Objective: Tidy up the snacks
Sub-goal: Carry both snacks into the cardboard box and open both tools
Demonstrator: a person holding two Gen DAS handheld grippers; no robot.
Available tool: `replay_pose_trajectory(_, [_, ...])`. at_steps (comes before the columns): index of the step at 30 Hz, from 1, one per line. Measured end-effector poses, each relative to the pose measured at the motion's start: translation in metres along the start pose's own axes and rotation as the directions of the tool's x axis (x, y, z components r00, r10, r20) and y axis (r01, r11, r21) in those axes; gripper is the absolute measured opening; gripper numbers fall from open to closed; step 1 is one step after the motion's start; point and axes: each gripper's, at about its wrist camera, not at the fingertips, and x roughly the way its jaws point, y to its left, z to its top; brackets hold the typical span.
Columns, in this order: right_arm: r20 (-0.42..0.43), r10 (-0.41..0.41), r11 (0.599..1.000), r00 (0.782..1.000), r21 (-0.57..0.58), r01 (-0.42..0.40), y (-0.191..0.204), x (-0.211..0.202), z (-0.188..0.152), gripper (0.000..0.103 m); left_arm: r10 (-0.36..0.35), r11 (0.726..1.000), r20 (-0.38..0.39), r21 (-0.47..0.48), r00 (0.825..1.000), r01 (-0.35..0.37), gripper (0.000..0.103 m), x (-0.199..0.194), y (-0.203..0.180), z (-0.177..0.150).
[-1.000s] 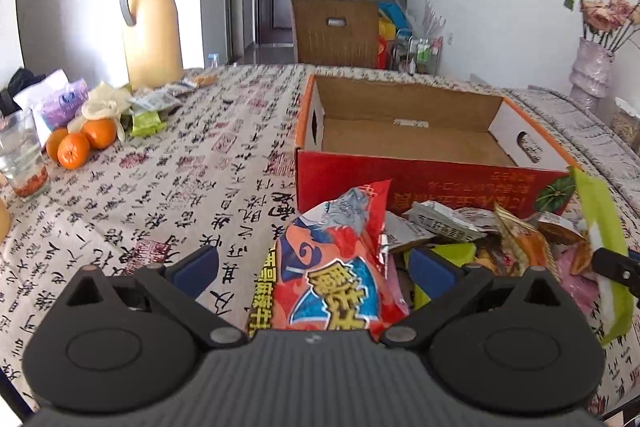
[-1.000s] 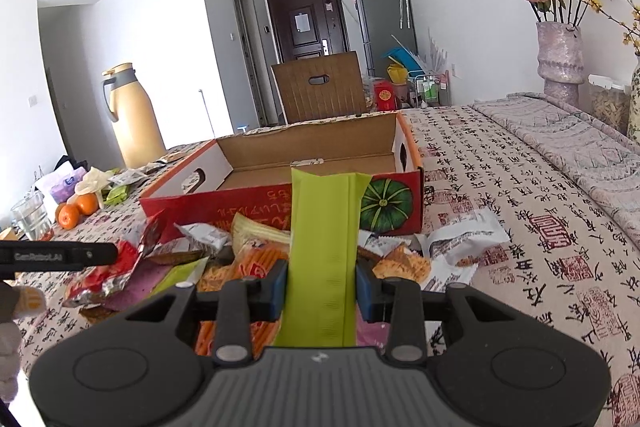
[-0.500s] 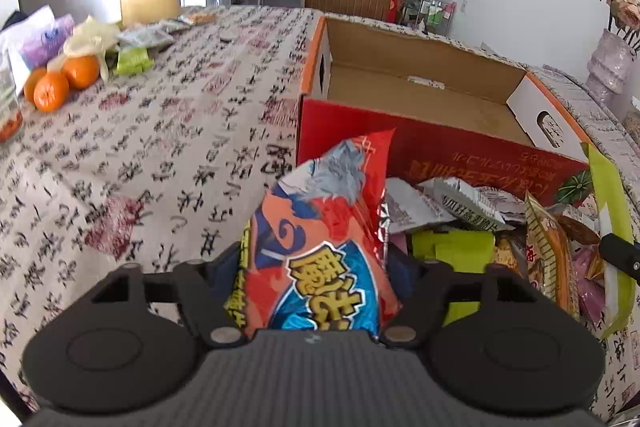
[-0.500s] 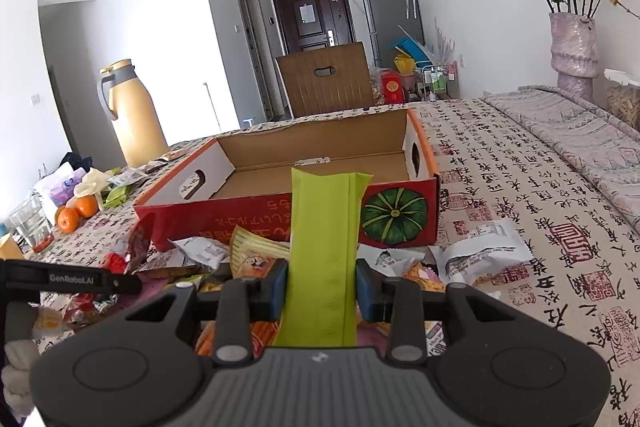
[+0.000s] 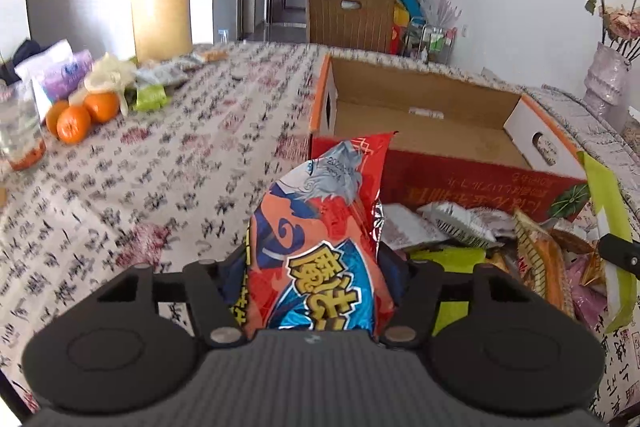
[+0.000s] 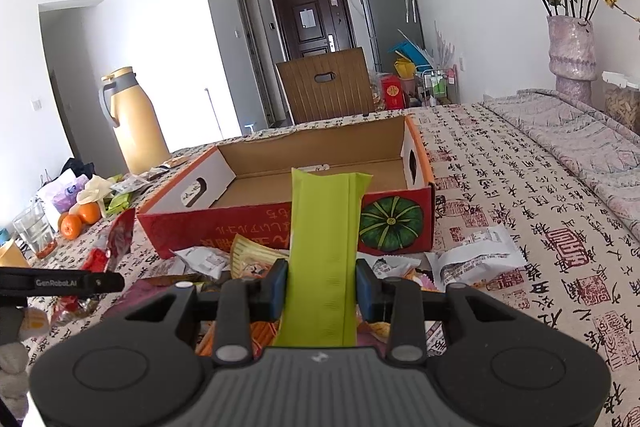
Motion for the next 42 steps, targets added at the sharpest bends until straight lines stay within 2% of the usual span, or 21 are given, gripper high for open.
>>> replay_pose_trajectory(12, [0.067, 0.007, 0.999, 0.998, -0.049, -0.004, 0.011, 0.002, 0.028, 0.034, -0.035, 0.997, 0.129, 0.07, 0.991, 0.026, 0.065, -0.014, -0.03, 0.035])
replay_pose_trajectory(18, [0.109, 0.005, 0.998, 0.994, -0.064, 0.002, 0.015, 0.018, 0.057, 0.034, -0.065, 0.994, 0.167, 0.096, 0.984, 0.049, 0.065, -0.004, -0.05, 0.06])
replay_pose_trajectory(24, [0.107, -0.003, 0.997, 0.994, -0.071, 0.011, 0.015, 0.049, 0.085, 0.034, -0.078, 0.993, 0.189, 0.103, 0.979, 0.059, 0.065, 0.015, -0.067, 0.086])
replay_pose_trajectory(32, [0.053, -0.041, 0.997, 0.998, -0.055, 0.044, 0.009, 0.108, 0.111, 0.034, -0.056, 0.996, 0.177, 0.085, 0.983, 0.041, 0.065, 0.058, -0.085, 0.113])
replay_pose_trajectory(37, [-0.009, -0.077, 0.996, 0.997, -0.035, 0.077, 0.0, 0.144, 0.108, 0.034, -0.035, 0.997, 0.129, 0.068, 0.991, 0.027, 0.065, 0.091, -0.083, 0.113])
replay_pose_trajectory(42, [-0.044, -0.107, 0.994, 0.993, -0.021, 0.106, -0.01, 0.16, 0.097, 0.035, -0.034, 0.998, 0.087, 0.057, 0.996, 0.029, 0.066, 0.113, -0.078, 0.107])
